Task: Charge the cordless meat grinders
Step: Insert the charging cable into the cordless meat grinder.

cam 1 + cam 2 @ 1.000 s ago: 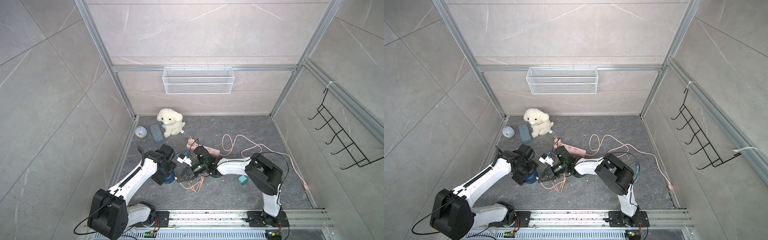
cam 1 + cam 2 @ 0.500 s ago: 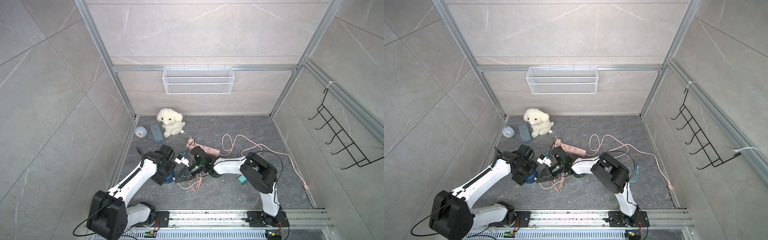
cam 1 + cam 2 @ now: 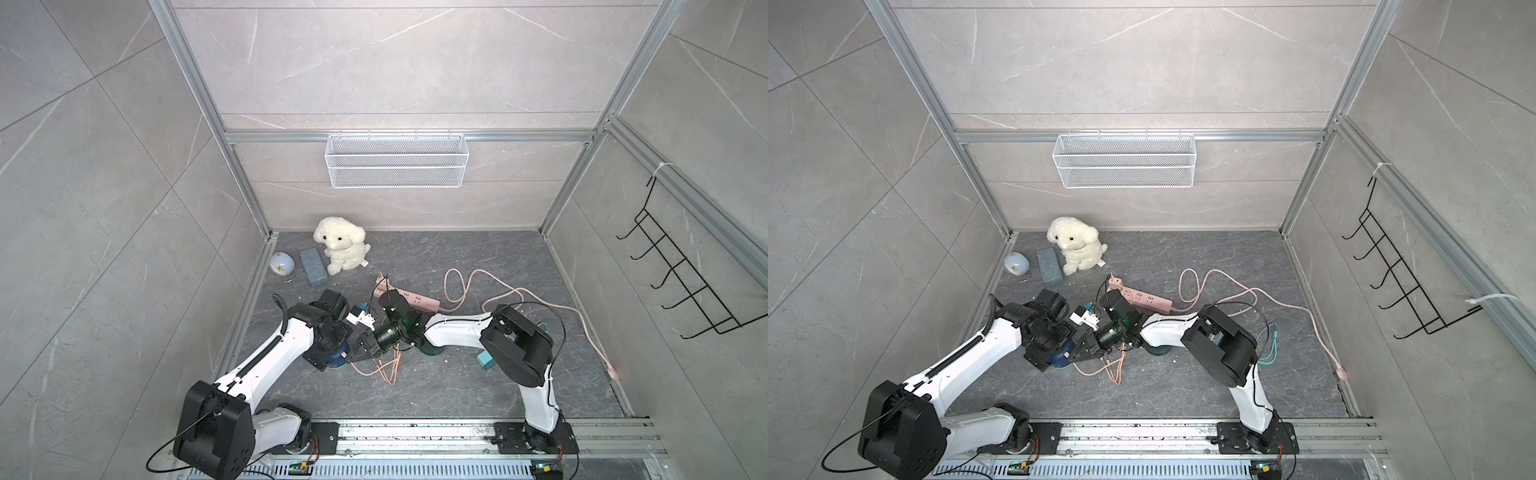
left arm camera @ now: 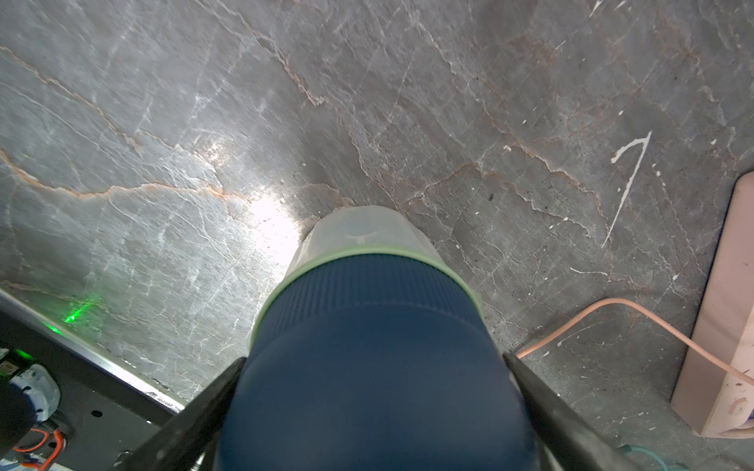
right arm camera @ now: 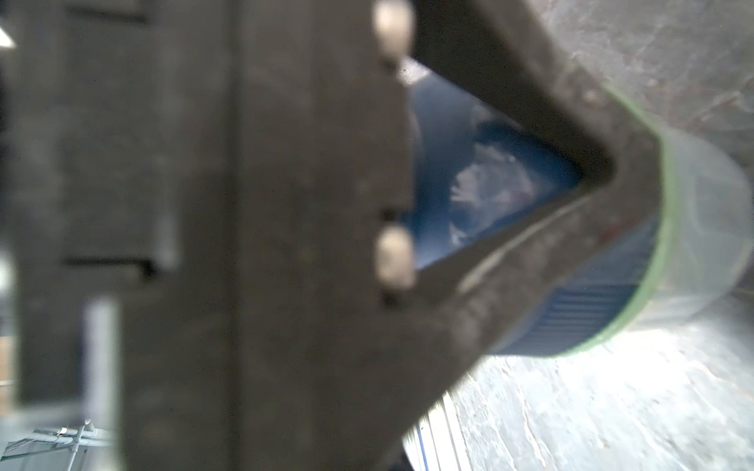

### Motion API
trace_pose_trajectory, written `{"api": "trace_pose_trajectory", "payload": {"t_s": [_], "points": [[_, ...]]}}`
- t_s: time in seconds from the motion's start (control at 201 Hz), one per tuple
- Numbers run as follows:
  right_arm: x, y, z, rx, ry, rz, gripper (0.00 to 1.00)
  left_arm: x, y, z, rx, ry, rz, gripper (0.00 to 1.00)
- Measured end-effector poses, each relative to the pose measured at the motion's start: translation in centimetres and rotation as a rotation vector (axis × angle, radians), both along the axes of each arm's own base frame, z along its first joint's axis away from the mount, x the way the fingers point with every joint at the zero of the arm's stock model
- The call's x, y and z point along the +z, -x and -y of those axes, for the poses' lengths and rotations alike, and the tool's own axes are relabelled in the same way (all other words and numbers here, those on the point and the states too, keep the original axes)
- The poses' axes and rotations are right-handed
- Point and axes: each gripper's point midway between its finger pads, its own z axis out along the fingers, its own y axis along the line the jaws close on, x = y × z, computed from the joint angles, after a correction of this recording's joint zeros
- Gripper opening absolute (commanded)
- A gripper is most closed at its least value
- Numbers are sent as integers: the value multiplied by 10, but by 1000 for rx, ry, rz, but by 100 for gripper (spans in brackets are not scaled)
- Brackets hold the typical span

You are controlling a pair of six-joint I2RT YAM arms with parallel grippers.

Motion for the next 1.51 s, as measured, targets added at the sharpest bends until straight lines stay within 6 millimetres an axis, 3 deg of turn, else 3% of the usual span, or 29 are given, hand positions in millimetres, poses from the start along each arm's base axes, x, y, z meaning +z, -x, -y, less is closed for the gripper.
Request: {"api": "trace_pose_trajectory", "payload": {"t_s": [0.299, 0.891, 1.274, 1.508], "points": [[-4, -3, 1, -18, 16, 0, 0, 3, -18, 8, -48, 22, 73, 52], [-19, -12, 8, -81, 55, -5, 0, 3, -31, 16, -175, 5, 74, 50], [-15, -23, 8, -129, 28, -31, 0, 5, -45, 26, -221, 36, 121, 49], [-20, -29, 20, -185, 48, -41, 0, 5, -51, 33, -306, 27, 90, 48]]}}
